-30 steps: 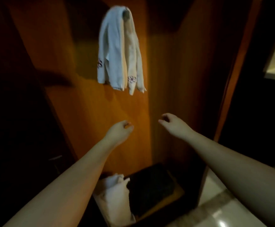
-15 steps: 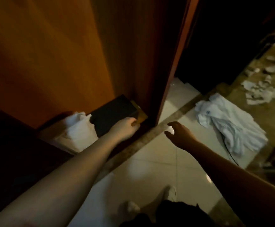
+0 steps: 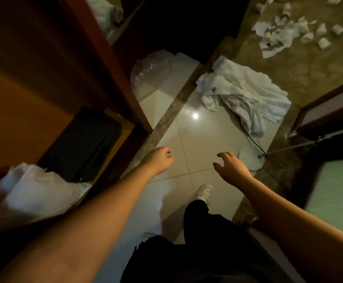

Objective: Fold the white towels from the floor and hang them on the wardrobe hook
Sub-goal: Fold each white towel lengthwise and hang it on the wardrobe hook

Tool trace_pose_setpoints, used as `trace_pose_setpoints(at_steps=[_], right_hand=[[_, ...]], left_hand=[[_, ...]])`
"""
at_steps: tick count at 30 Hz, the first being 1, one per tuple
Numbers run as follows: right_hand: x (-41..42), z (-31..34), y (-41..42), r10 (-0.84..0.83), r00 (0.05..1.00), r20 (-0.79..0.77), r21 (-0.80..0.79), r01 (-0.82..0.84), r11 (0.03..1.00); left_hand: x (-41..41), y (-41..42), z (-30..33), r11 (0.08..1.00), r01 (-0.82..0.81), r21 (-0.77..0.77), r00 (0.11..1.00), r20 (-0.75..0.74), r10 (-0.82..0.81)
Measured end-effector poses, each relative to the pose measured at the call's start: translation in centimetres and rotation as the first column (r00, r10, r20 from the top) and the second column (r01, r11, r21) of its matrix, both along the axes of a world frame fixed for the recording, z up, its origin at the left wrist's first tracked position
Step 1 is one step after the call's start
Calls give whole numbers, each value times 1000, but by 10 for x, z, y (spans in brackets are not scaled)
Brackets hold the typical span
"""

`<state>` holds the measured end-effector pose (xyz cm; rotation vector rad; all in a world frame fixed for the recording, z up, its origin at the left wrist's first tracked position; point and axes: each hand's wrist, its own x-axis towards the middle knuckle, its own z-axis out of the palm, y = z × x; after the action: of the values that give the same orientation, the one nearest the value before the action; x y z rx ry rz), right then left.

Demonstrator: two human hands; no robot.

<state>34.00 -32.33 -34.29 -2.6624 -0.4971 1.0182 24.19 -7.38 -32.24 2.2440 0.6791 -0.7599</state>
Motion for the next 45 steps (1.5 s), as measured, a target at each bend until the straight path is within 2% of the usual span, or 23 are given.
trace_pose_setpoints(at_steps=[10,17,23,27,31,35,40,43,45], right_hand=[[177,-25,-75,-196,980,-37,-125,190,974],[284,-56,-80,-342,938,-57,-167,328,930],[382,-106,-77,-496,859,-124,-265,453,851],[450,-148,-67,-604,767,-217,-279,544,791],[503,-198,-61,-702,650,-289,-245,659,711],[540,-270,-72,-782,517,-348,-250,753,609],[567,-356,-98,-829,397,-394,-288,803,522],[578,-405,-113,-872,259,-414,-286,873,395],[581,-432,-119,-891,92,-445,-292,925,242]], left_hand=[[189,-42,-42,999,48,-12,997,-52,-48],[345,-53,-88,980,200,0,978,-54,-200],[482,-46,-130,944,321,-75,942,-81,-327],[561,-31,-165,894,442,-79,884,-132,-448],[627,-30,-215,869,489,-74,850,-183,-493],[677,-57,-284,808,580,-103,786,-191,-588],[720,-111,-366,794,590,-143,781,-146,-607],[739,-147,-410,771,617,-160,769,-88,-634],[751,-168,-437,711,690,-135,715,-26,-699]])
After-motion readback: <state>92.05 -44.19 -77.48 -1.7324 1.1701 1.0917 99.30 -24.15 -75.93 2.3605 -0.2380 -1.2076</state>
